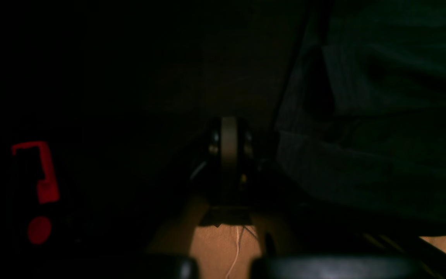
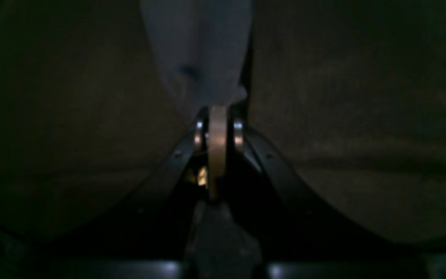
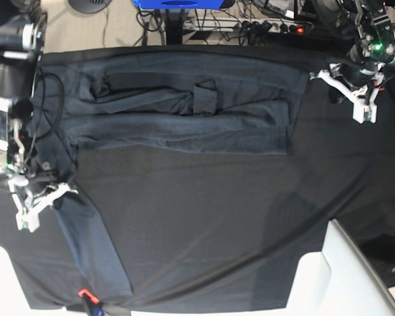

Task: Fold the T-shirt properly
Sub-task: 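Grasp the sleeve strip with the right gripper and lay it onto the shirt, then move the right gripper to the folded shirt's middle and grasp the fabric, then lower the left gripper onto the shirt's other end and grasp it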

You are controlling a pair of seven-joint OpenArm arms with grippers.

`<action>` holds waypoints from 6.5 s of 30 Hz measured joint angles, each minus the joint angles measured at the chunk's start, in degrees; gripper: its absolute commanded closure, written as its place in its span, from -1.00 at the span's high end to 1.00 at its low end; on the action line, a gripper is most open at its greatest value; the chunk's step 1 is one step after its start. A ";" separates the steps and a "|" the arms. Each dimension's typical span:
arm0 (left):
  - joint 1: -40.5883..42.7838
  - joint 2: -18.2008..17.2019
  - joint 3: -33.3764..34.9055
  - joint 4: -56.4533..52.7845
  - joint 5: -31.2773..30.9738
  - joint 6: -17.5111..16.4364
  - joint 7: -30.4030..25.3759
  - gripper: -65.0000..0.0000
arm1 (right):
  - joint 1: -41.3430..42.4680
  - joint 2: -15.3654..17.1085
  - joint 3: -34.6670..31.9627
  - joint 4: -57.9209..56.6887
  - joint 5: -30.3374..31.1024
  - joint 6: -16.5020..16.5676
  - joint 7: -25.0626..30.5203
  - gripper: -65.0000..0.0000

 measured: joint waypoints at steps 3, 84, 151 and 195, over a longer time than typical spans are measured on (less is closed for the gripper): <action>-0.07 -0.44 -2.64 -0.11 0.61 -2.12 0.26 -1.00 | -5.81 -1.49 -0.04 8.44 -0.09 -0.07 -5.27 -1.00; 0.72 -0.72 -17.53 -9.25 0.42 -19.34 -0.22 -1.00 | 18.80 -4.81 7.67 -42.12 1.03 0.68 6.14 -0.93; -1.99 -3.32 -17.25 -12.44 0.66 -19.52 -0.20 -1.00 | -20.90 -5.99 -50.75 27.78 -1.29 -16.57 -11.67 -1.00; -12.96 -4.68 3.43 -31.56 -20.13 -19.54 -2.67 0.85 | -25.31 2.08 -46.23 30.10 -1.11 -17.05 -4.37 0.44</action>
